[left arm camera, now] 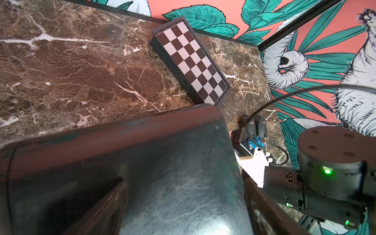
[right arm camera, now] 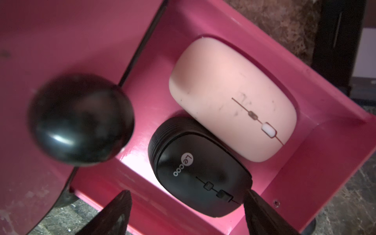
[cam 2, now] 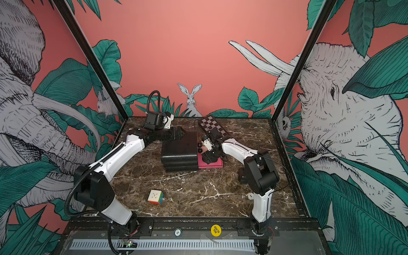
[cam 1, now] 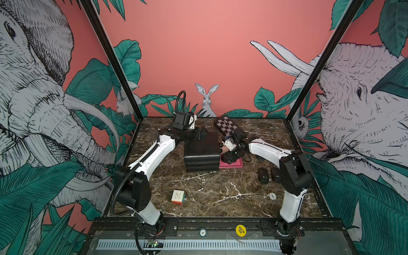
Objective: Take the mice out of the drawer
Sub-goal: Pick up the mouse from the drawer.
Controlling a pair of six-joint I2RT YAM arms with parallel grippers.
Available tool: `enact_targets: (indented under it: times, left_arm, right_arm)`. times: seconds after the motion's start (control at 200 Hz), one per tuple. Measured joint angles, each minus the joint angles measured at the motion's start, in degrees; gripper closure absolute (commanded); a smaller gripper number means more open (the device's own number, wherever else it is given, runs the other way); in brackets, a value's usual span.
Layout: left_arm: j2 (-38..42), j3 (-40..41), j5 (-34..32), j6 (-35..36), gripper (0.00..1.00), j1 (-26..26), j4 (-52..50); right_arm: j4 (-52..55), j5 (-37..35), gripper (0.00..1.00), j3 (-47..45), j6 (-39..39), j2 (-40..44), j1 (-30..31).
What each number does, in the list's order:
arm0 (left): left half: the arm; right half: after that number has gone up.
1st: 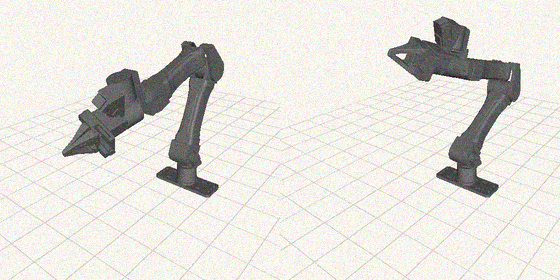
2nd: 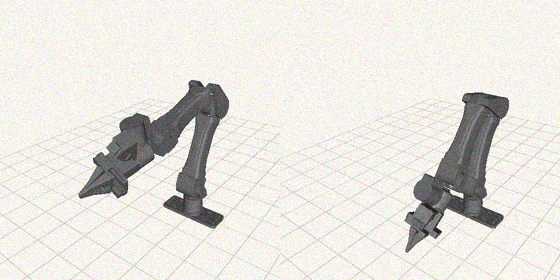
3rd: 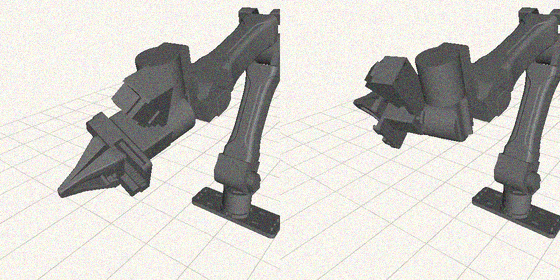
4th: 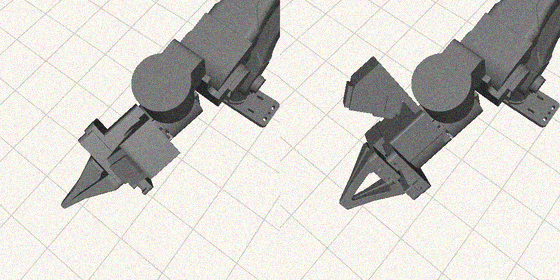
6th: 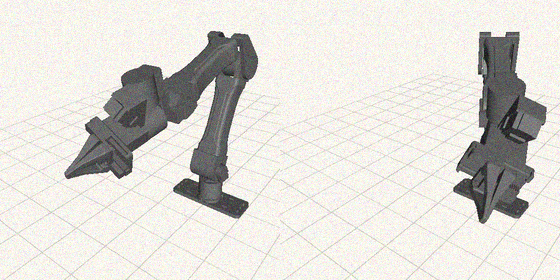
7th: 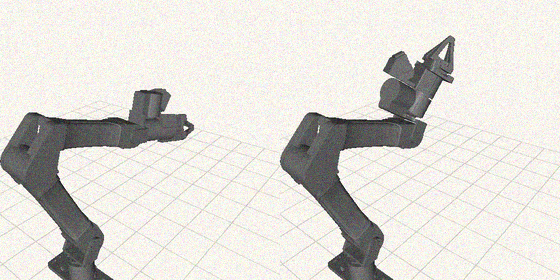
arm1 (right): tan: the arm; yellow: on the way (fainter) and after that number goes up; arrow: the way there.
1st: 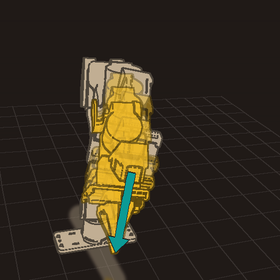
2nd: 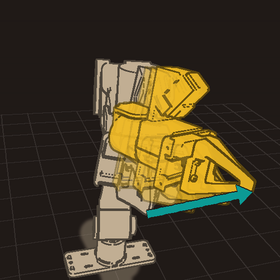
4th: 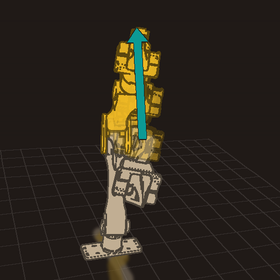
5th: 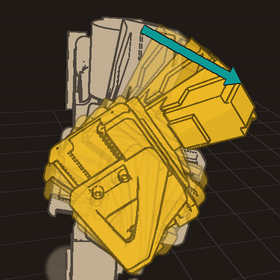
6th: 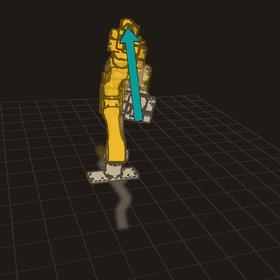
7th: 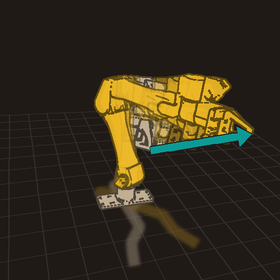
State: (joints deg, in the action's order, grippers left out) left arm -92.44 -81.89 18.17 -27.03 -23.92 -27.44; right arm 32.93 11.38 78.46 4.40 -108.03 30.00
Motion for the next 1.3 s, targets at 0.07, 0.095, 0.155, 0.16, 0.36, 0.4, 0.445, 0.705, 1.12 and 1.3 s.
enact_targets:
  times: [0.07,0.095,0.155,0.16,0.36,0.4,0.445,0.705,1.12,1.3]
  left_arm:
    - [-0.37,-0.42,-0.02,-0.52,0.08,0.0,0.02]
    - [-0.48,-0.52,-0.04,-0.68,0.08,0.0,0.04]
    - [-0.55,-0.55,-0.15,-1.09,0.08,0.0,0.17]
    - [-0.55,-0.55,-0.17,-1.14,0.08,0.0,0.17]
    - [-0.52,-0.07,-0.7,-2.78,0.09,0.0,1.25]
    - [-0.52,0.11,-0.72,-3.08,0.09,-0.02,1.66]
    - [-0.52,0.35,-0.76,-3.37,0.09,-0.04,2.12]
    - [-0.5,0.42,-1.36,-4.2,0.09,-0.07,2.82]
    - [-0.72,0.42,-1.31,-4.72,0.09,-0.07,3.37]
    - [-0.79,0.42,-1.27,-4.7,0.09,-0.07,3.56]
  right_arm:
    - [-0.81,-0.07,0.17,0.0,0.87,-0.42,-0.02]
    - [-1.16,-0.15,0.16,0.0,1.22,-0.68,-0.02]
    - [-1.68,-0.37,0.16,0.0,1.99,-1.36,-0.02]
    - [-1.73,-0.46,0.17,0.0,2.12,-1.44,-0.02]
    - [-3.96,-2.62,0.16,0.0,3.85,-3.41,-0.02]
    - [-4.26,-2.78,0.16,0.04,4.0,-3.72,-0.02]
    - [-4.44,-2.91,0.16,0.31,4.09,-4.13,-0.02]
    - [-4.28,-0.66,0.19,1.81,2.47,-5.92,-0.07]
    - [-4.37,-2.03,0.35,-2.01,-1.64,-4.09,0.07]
    - [-3.52,-2.82,0.39,-1.44,-2.23,-4.09,0.35]
